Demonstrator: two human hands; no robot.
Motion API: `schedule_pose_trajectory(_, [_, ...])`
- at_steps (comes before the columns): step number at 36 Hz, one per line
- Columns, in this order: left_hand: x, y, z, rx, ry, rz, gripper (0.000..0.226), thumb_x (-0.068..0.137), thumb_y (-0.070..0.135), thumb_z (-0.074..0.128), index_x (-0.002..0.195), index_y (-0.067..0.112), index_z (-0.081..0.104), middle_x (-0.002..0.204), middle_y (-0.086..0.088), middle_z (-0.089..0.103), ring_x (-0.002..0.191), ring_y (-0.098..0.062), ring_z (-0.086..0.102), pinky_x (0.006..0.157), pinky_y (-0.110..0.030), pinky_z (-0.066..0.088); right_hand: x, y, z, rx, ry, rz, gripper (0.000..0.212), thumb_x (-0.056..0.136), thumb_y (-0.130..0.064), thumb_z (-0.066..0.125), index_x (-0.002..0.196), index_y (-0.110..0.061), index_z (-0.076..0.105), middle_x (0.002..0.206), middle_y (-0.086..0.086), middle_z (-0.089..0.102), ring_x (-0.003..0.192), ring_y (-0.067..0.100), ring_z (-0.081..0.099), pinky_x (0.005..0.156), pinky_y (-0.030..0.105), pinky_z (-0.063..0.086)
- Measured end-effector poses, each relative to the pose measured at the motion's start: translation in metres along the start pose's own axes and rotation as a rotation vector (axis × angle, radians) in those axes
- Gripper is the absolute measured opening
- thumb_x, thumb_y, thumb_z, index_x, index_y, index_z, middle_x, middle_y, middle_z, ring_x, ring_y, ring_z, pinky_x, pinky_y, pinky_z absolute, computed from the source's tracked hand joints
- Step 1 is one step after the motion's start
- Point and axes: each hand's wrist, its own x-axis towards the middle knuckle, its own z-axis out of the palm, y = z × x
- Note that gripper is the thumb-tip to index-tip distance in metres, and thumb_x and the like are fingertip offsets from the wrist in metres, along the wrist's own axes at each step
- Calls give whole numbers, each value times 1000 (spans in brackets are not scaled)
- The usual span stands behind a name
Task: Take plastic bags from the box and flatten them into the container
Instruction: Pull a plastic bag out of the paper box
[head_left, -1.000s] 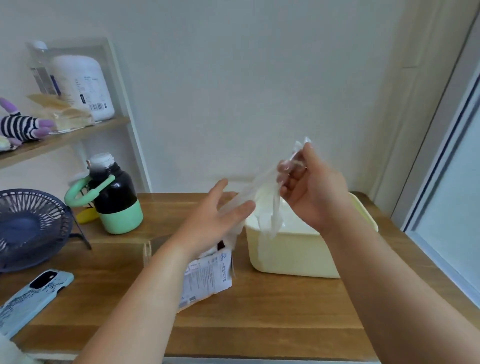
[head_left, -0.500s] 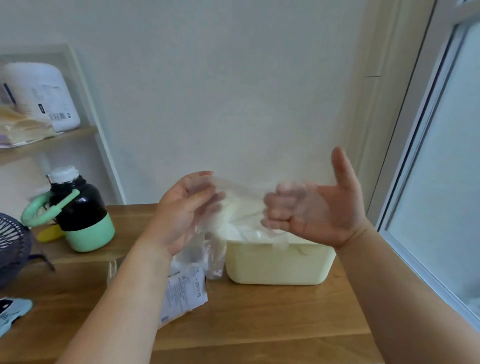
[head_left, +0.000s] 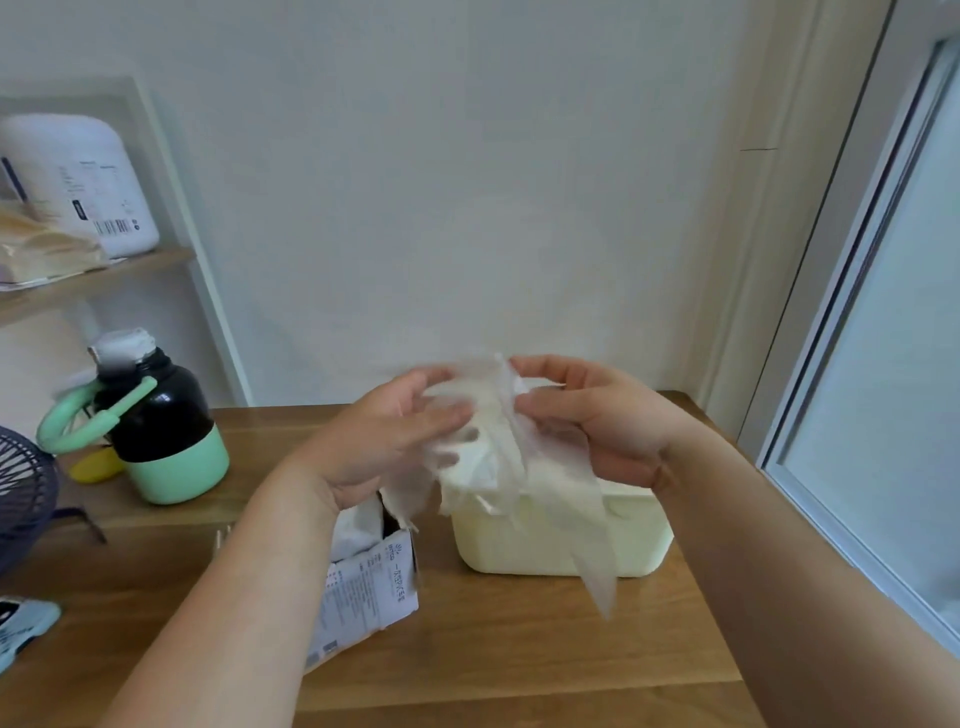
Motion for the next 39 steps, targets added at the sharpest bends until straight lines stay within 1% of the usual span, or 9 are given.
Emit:
schedule_pose_trajectory(6, [5, 2, -1, -70, 128, -9, 22, 85, 1, 63, 106, 8, 64, 64, 0, 66, 53, -8, 63, 45, -20, 49, -2, -3, -10, 3, 185, -92, 32, 89, 11, 48, 95, -17, 63, 71, 8, 61, 57, 20, 58, 74, 37, 47])
schedule_pose_trajectory(14, [31, 2, -2, -332, 429, 48, 16, 93, 4, 58, 79, 11, 63, 61, 4, 60, 70, -8, 59, 58, -18, 54, 0, 0, -24, 121, 457, -145, 25, 89, 10, 47, 86, -14, 52, 70, 10, 57, 48, 17, 46, 49, 26, 49])
schedule_pose_trajectory(17, [40, -3, -1, -254, 569, 27, 5, 92, 10, 60, 92, 13, 64, 80, -1, 63, 82, -16, 62, 71, -26, 55, 3, 3, -30, -2, 563, -160, 25, 86, 6, 53, 83, -19, 52, 76, 7, 60, 58, 15, 45, 53, 22, 36])
schedule_pose_trajectory(19, [43, -8, 1, 53, 733, 10, 26, 91, 22, 61, 116, 18, 59, 109, 0, 62, 101, -20, 60, 80, -33, 50, 5, 6, -34, -59, 644, -160, 26, 85, 5, 55, 81, -21, 51, 75, 5, 56, 54, 12, 41, 50, 21, 31])
schedule_pose_trajectory(22, [34, -6, 13, 563, 993, 316, 47, 91, 27, 61, 134, 17, 47, 132, 2, 46, 124, -18, 44, 99, -34, 38, 7, 9, -40, -53, 747, -150, 28, 85, 6, 52, 76, -20, 47, 69, 1, 51, 51, 12, 40, 50, 23, 29])
schedule_pose_trajectory(26, [32, -1, 40, 829, 664, 647, 41, 87, 39, 50, 117, 16, 65, 111, 10, 56, 111, -15, 52, 96, -33, 41, 6, 15, -48, -25, 799, -118, 28, 89, 8, 45, 78, -18, 44, 70, 1, 46, 49, 13, 47, 42, 19, 35])
schedule_pose_trajectory(30, [44, -13, 59, 1145, 183, 293, 56, 87, 67, 42, 128, 32, 60, 134, 13, 54, 127, -11, 47, 104, -33, 36, 8, 21, -51, -52, 817, -72, 29, 90, 9, 38, 82, -18, 46, 76, 4, 48, 46, 14, 62, 51, 25, 47])
schedule_pose_trajectory(34, [57, -24, 73, 1281, 9, 46, 63, 89, 66, 44, 142, 33, 44, 153, 13, 34, 142, -12, 27, 112, -42, 26, 9, 24, -61, -75, 853, -10, 24, 89, 8, 40, 80, -15, 41, 77, 5, 47, 49, 14, 66, 96, 47, 49])
schedule_pose_trajectory(39, [77, -31, 69, 1402, -129, -107, 55, 92, 50, 52, 143, 35, 42, 149, 10, 41, 139, -18, 32, 106, -42, 28, 8, 24, -77, -478, 830, 169, 21, 85, 4, 47, 98, -12, 44, 79, 5, 48, 71, 24, 58, 87, 50, 53])
